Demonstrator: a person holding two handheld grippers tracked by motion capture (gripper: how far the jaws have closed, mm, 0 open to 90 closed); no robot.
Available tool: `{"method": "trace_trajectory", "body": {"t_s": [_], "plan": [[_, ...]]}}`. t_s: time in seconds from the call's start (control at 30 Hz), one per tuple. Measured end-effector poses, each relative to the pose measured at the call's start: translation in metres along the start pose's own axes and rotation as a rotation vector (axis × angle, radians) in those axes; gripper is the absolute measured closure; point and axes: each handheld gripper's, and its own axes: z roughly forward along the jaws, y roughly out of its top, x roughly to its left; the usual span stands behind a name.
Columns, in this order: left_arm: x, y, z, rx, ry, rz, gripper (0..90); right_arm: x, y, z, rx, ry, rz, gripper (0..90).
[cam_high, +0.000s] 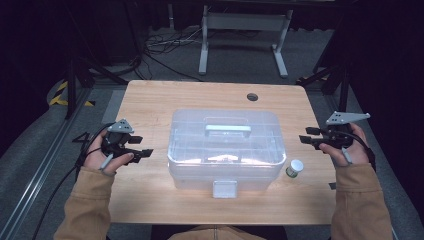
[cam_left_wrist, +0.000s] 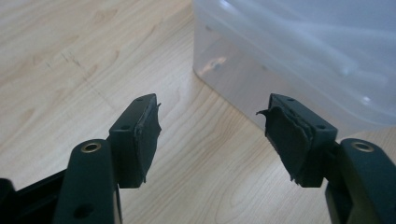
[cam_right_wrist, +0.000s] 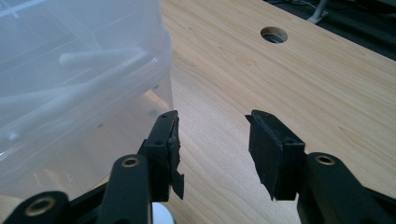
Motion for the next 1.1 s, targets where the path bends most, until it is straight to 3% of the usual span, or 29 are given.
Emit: {"method": "trace_trajectory", "body": {"t_s": [0.03, 0.17, 0.2, 0.4, 0.53, 0.67, 0.87, 0.93, 1.1], "plan": [[0.0, 0.003, -0.005, -0.013, 0.003, -0.01, 34.6, -0.001, -0.001, 0.0, -0.002, 0.006, 0.002, 52.6], [-0.003, 0.012, -0.012, -0.039, 0.007, 0.013, 33.5, -0.002, -0.003, -0.002, 0.002, -0.003, 0.025, 50.6], [-0.008, 0.018, -0.015, -0.045, -0.01, 0.038, 33.6, -0.003, -0.004, -0.002, 0.007, -0.007, 0.025, 50.6], [-0.019, 0.036, -0.02, -0.07, -0.061, 0.053, 34.8, -0.003, -0.007, 0.003, 0.017, -0.001, 0.037, 50.2], [-0.03, 0.059, -0.023, -0.095, -0.089, 0.095, 35.8, -0.003, -0.01, 0.003, 0.017, -0.001, 0.047, 50.0], [-0.038, 0.072, -0.022, -0.097, -0.104, 0.135, 35.8, -0.004, -0.011, 0.0, 0.009, -0.003, 0.059, 49.5], [-0.052, 0.089, -0.018, -0.129, -0.176, 0.178, 35.0, -0.004, -0.017, 0.0, -0.014, 0.002, 0.068, 47.5], [-0.056, 0.095, -0.015, -0.122, -0.186, 0.196, 35.0, -0.003, -0.017, -0.002, -0.049, 0.051, 0.089, 47.5], [-0.068, 0.109, -0.002, -0.116, -0.22, 0.238, 34.9, 0.002, -0.018, -0.004, -0.032, 0.026, 0.072, 47.7]]}}
